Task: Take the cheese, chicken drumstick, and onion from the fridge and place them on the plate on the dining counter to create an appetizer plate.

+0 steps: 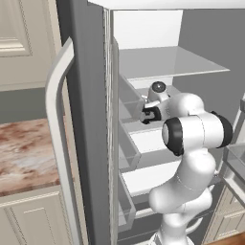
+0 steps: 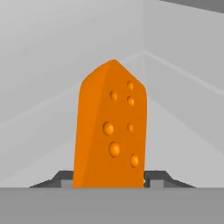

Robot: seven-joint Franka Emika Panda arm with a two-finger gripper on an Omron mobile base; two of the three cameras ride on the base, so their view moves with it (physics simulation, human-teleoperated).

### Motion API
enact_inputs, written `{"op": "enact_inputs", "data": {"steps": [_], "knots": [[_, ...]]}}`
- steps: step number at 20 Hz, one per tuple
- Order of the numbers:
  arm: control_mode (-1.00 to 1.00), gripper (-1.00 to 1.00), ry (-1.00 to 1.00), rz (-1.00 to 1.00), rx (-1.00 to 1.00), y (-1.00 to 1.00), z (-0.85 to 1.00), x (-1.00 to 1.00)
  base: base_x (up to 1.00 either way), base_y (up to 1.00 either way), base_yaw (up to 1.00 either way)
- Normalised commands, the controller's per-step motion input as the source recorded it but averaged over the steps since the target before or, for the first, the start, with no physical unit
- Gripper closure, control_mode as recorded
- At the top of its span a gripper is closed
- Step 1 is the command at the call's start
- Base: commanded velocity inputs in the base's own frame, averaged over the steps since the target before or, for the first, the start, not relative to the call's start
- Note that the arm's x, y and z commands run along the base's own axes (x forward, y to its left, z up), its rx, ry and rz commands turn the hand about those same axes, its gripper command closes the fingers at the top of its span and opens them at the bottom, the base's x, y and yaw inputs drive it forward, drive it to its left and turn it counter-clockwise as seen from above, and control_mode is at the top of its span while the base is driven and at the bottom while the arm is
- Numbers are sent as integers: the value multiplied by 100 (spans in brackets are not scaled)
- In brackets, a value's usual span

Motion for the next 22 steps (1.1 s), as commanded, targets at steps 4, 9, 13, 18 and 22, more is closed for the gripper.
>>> {"op": "enact_inputs", "data": {"steps": [4,9,13,18,22], "knots": [[-100,100,0,-1,0,-44,-8,0,0,0,0],[-100,100,0,-2,0,-35,-9,0,0,0,0],[-100,100,0,-3,0,-20,-9,-13,0,0,0],[-100,100,-2,-3,0,0,0,-88,0,0,0],[-100,100,-4,-1,0,0,15,-100,0,0,0]]}}
